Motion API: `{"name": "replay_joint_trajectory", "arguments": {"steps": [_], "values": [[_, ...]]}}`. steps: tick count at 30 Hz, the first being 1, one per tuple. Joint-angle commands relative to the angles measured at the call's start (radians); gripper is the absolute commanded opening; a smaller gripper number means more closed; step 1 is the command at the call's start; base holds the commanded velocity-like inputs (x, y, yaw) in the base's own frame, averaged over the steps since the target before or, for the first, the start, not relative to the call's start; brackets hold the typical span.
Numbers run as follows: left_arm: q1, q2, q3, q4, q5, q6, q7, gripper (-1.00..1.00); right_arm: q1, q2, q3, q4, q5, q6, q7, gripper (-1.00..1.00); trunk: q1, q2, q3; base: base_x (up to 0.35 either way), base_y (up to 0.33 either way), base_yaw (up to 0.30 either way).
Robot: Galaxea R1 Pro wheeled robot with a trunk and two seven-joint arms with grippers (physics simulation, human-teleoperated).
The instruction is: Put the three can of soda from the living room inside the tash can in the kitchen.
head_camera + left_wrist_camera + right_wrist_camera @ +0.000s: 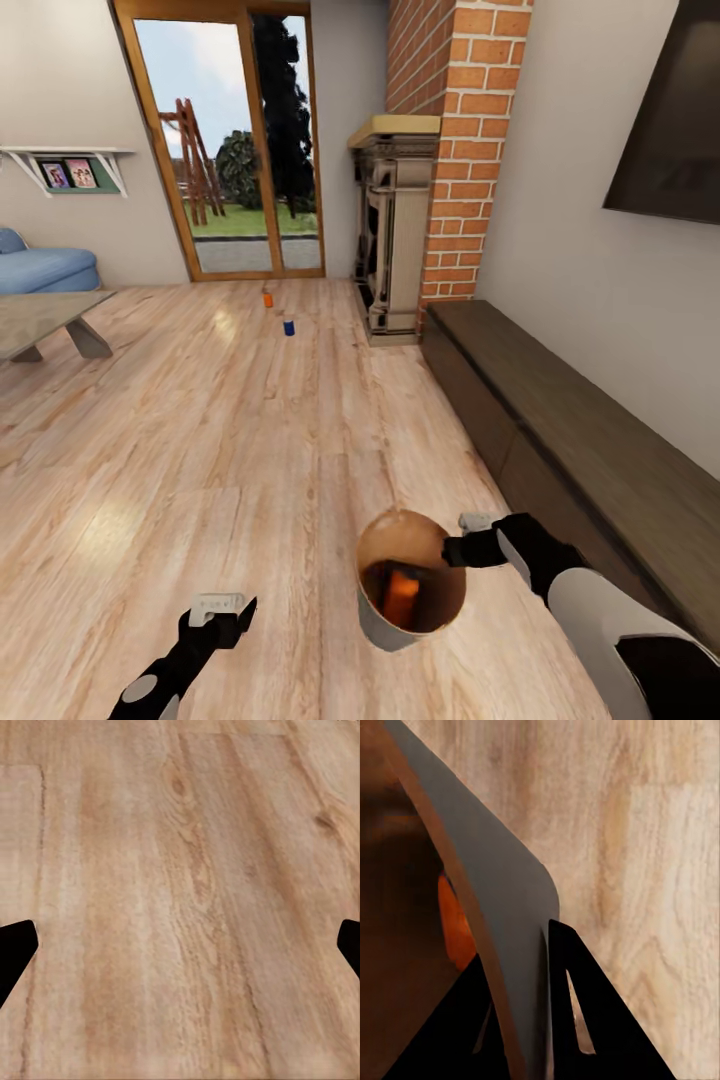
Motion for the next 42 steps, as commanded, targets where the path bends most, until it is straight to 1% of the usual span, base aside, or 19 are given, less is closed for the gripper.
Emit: {"name": "replay_joint_trajectory", "arguments": {"steps": [1, 7, 21, 28, 42], "values": [[0.000, 0.000, 0.000, 0.000, 0.000, 0.000, 0.000, 1.00, 0.000, -0.001, 0.017, 0.002, 0.039, -0.007, 0.001, -1.00, 0.000, 0.000, 0.000, 0.000, 0.284, 0.000], [0.000, -0.001, 0.000, 0.000, 0.000, 0.001, -0.022, 1.00, 0.001, 0.000, 0.028, 0.002, 0.039, -0.008, 0.001, -1.00, 0.000, 0.000, 0.000, 0.000, 0.286, 0.000], [0.000, 0.000, 0.000, -0.001, 0.001, 0.000, -0.027, 1.00, 0.001, -0.004, 0.027, 0.000, 0.040, -0.008, 0.001, -1.00, 0.000, 0.000, 0.000, 0.022, 0.286, 0.000], [0.000, -0.001, 0.000, 0.000, 0.000, -0.001, -0.026, 1.00, 0.001, -0.010, 0.027, -0.001, 0.039, -0.008, 0.004, -1.00, 0.000, 0.000, 0.000, 0.201, 0.232, 0.000], [0.000, -0.001, 0.000, -0.001, 0.000, 0.000, -0.027, 1.00, 0.001, -0.011, 0.027, -0.001, 0.039, -0.008, 0.016, -1.00, 0.000, 0.000, 0.000, 0.258, 0.199, 0.000]]}}
